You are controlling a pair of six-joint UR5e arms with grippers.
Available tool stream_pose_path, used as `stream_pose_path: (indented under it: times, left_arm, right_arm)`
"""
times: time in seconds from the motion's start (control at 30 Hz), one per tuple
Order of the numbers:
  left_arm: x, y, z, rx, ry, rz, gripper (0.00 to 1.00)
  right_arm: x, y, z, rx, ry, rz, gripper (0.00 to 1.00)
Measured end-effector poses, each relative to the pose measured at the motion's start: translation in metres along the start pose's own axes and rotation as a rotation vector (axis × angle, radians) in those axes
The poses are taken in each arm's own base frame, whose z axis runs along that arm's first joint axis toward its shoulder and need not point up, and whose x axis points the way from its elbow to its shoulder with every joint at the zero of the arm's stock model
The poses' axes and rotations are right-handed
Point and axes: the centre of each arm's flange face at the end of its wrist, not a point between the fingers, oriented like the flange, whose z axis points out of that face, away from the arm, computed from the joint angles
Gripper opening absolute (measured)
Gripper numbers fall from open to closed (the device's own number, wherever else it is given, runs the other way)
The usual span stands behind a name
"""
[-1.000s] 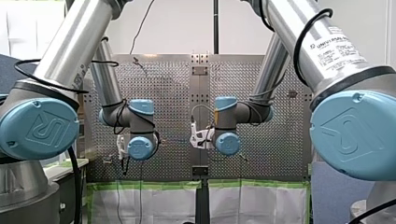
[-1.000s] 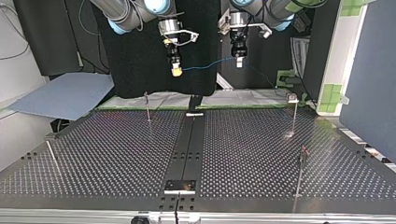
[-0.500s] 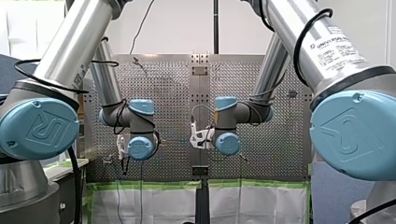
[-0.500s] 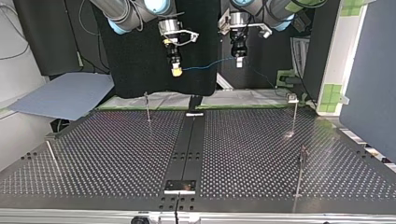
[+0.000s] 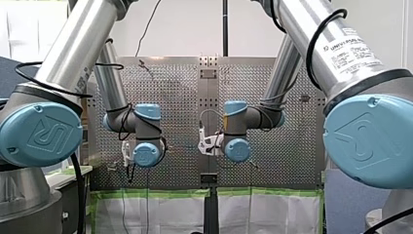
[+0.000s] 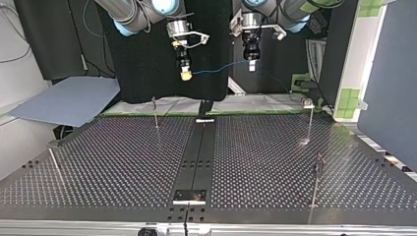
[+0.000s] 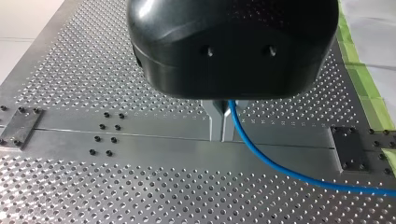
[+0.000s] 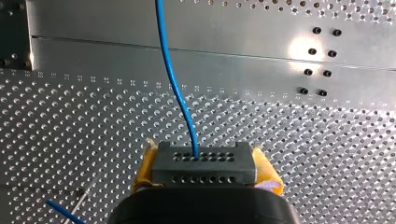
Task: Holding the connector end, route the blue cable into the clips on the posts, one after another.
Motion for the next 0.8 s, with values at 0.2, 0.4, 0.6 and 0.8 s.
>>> stream_pose_path:
  times: [0.2,0.4,0.6,0.8]
  left_arm:
    - [0.0003,0.0012,-0.0019,0.001,0.011,0.012,0.0]
    - [0.0008,0.0017,-0.0027,0.001,0.018,0.018,0.0]
    - [0.0007,0.0017,-0.0028,0.001,0.018,0.018,0.0]
    - [0.0007,0.0017,-0.0028,0.001,0.018,0.018,0.0]
  right_arm:
    - [-0.0001,-0.0006,-0.0004,0.002,-0.001,0.0,0.0]
    - [-0.0001,-0.0008,-0.0005,0.003,-0.001,0.0,0.0]
    - [-0.0001,-0.0009,-0.0005,0.003,-0.001,0.0,0.0]
    - [-0.0001,-0.0008,-0.0005,0.003,-0.001,0.0,0.0]
